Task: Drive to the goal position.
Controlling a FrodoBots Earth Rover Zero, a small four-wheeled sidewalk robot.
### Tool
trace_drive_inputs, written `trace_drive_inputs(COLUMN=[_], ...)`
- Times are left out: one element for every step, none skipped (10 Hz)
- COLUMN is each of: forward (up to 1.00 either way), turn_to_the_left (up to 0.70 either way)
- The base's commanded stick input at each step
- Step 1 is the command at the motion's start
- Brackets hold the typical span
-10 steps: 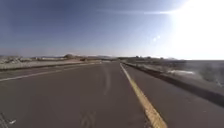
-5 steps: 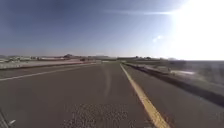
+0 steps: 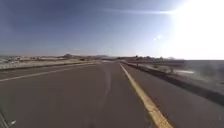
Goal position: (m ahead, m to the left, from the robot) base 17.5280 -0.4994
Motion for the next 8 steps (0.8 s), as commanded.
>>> trace_drive_inputs(forward=[0.70,0.70,0.70,0.70,0.70,0.70,0.70,0.70], turn_to_the_left=[0.00,0.00,0.00,0.00,0.00,0.00,0.00,0.00])
